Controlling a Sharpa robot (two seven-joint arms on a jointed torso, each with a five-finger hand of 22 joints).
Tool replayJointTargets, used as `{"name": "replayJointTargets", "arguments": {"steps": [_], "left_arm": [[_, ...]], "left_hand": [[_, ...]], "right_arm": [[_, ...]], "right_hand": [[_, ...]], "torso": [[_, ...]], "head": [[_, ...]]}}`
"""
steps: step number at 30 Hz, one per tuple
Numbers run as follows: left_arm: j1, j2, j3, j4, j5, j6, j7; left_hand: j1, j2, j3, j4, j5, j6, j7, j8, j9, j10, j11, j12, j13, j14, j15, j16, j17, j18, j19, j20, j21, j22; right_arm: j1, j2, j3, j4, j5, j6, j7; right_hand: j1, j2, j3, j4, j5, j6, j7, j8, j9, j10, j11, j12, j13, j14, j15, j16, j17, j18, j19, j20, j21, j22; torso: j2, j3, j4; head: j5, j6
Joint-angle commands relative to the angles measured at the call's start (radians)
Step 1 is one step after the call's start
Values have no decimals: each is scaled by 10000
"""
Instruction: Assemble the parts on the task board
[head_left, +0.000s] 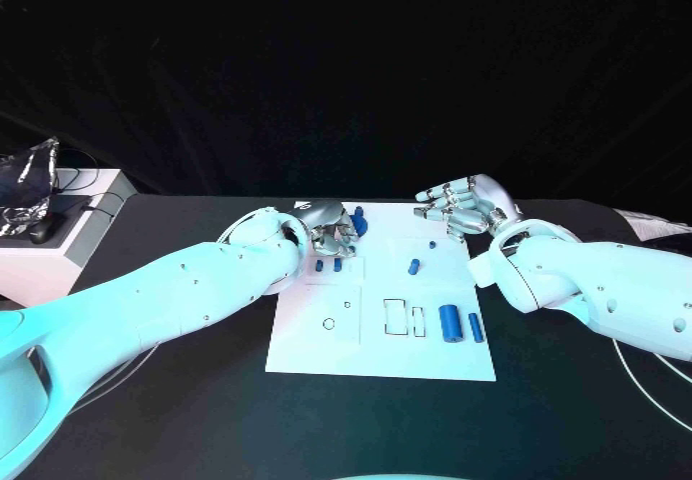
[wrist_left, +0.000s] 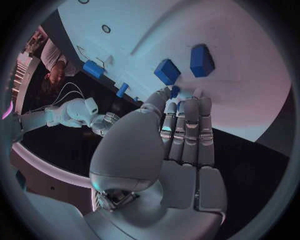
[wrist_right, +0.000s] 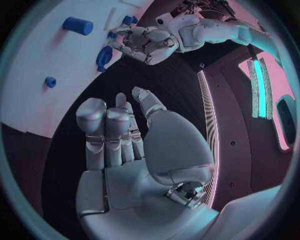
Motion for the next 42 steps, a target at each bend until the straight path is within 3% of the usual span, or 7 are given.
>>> {"name": "replayJointTargets", "arguments": {"steps": [1,20,33,42], "left_arm": [[17,67,0,-35,-219,443,-183],[17,206,-12,-186,-164,567,-199],[16,242,-22,-309,-108,687,-197],[15,251,-25,-315,-98,618,-142]], "left_hand": [[-13,-7,111,-28,1,92,28,-24,-11,83,-8,-59,-2,-14,-52,86,-29,130,9,-51,73,52],[-108,103,744,-271,-18,175,88,-44,-16,609,-208,-38,1,134,-199,474,-75,188,102,-125,336,508],[-160,68,983,-324,-21,112,137,-47,-18,804,-206,-407,2,266,-219,463,-95,170,149,-169,371,520],[-91,228,1242,-423,-46,659,108,-43,0,1289,-356,-607,2,480,-345,483,-55,201,200,-233,517,557]], "right_arm": [[5,7,7,24,-15,34,137],[11,21,7,30,-15,89,101],[14,23,7,47,-15,91,91],[14,27,8,52,-15,92,92]], "right_hand": [[-61,-7,2,29,-9,15,48,2,-13,170,-147,15,8,-5,36,20,10,102,478,12,15,959],[-66,1,-20,56,-11,50,36,7,-10,152,-150,44,23,-4,35,33,30,99,485,10,38,963],[-55,-1,-29,61,-8,75,27,11,-4,144,-153,55,27,-2,33,48,48,98,489,8,56,966],[-55,-1,-29,61,-8,75,27,11,-4,144,-153,55,27,-2,33,48,48,98,489,8,56,966]], "torso": [[5,0,-8],[-5,12,-12],[-4,2,-3],[-11,-3,-1]], "head": [[-1,-19],[-5,-30],[-25,-25],[-28,-35]]}}
